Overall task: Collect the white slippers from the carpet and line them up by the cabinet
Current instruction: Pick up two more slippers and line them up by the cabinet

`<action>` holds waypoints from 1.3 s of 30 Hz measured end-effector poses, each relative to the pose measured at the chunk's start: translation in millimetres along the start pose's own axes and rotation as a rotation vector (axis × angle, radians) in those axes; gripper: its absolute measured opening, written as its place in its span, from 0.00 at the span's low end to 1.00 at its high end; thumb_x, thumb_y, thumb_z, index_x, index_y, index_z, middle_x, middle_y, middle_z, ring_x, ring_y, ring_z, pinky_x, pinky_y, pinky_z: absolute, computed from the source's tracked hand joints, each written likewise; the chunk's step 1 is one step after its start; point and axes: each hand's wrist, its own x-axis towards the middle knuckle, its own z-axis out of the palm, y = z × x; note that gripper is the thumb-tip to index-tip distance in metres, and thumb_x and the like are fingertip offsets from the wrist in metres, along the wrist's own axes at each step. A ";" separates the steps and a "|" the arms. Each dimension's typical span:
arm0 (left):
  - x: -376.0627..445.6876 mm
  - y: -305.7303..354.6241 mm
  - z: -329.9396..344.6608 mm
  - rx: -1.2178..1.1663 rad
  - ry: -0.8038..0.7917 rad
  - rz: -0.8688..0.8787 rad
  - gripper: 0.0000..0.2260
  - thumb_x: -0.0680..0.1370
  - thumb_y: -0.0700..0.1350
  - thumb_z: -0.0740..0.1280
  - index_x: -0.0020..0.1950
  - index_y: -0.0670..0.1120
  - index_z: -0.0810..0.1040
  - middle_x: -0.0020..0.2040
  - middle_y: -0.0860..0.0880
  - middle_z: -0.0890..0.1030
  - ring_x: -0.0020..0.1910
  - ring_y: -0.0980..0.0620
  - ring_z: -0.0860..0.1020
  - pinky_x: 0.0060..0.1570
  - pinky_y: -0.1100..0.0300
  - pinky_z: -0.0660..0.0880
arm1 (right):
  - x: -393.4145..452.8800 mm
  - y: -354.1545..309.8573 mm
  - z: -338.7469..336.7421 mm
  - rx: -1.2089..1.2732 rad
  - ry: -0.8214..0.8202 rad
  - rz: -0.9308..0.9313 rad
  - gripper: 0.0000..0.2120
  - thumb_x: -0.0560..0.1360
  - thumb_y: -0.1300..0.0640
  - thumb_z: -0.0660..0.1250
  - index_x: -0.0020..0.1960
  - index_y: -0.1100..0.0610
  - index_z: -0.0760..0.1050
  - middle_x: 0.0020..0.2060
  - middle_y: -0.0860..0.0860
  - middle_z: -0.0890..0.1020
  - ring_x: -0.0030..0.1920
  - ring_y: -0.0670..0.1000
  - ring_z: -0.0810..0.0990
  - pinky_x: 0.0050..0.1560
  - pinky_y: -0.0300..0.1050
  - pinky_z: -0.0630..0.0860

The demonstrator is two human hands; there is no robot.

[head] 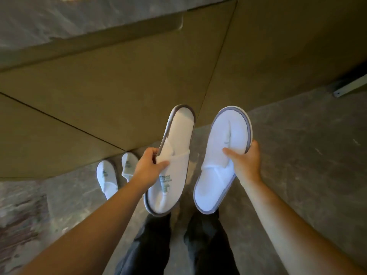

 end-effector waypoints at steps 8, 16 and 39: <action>152.2 -90.6 132.1 0.003 -0.017 0.048 0.11 0.70 0.42 0.69 0.49 0.47 0.71 0.41 0.51 0.76 0.43 0.49 0.74 0.45 0.54 0.71 | 127.3 173.6 47.7 -0.016 0.016 0.038 0.28 0.64 0.57 0.75 0.59 0.57 0.65 0.50 0.49 0.71 0.49 0.49 0.73 0.42 0.40 0.74; 287.9 -195.8 223.3 0.089 -0.029 0.118 0.17 0.71 0.43 0.69 0.58 0.41 0.71 0.47 0.45 0.76 0.46 0.46 0.75 0.44 0.56 0.69 | 222.7 342.7 111.3 -0.039 0.064 0.071 0.27 0.64 0.58 0.75 0.59 0.57 0.66 0.49 0.50 0.72 0.49 0.52 0.73 0.48 0.46 0.74; 338.6 -252.7 221.1 0.277 -0.287 0.382 0.16 0.73 0.36 0.65 0.61 0.41 0.74 0.59 0.45 0.77 0.54 0.51 0.73 0.50 0.71 0.66 | 238.9 363.7 187.8 -0.733 -0.259 -0.613 0.30 0.68 0.49 0.70 0.66 0.58 0.67 0.68 0.60 0.69 0.69 0.61 0.64 0.68 0.56 0.64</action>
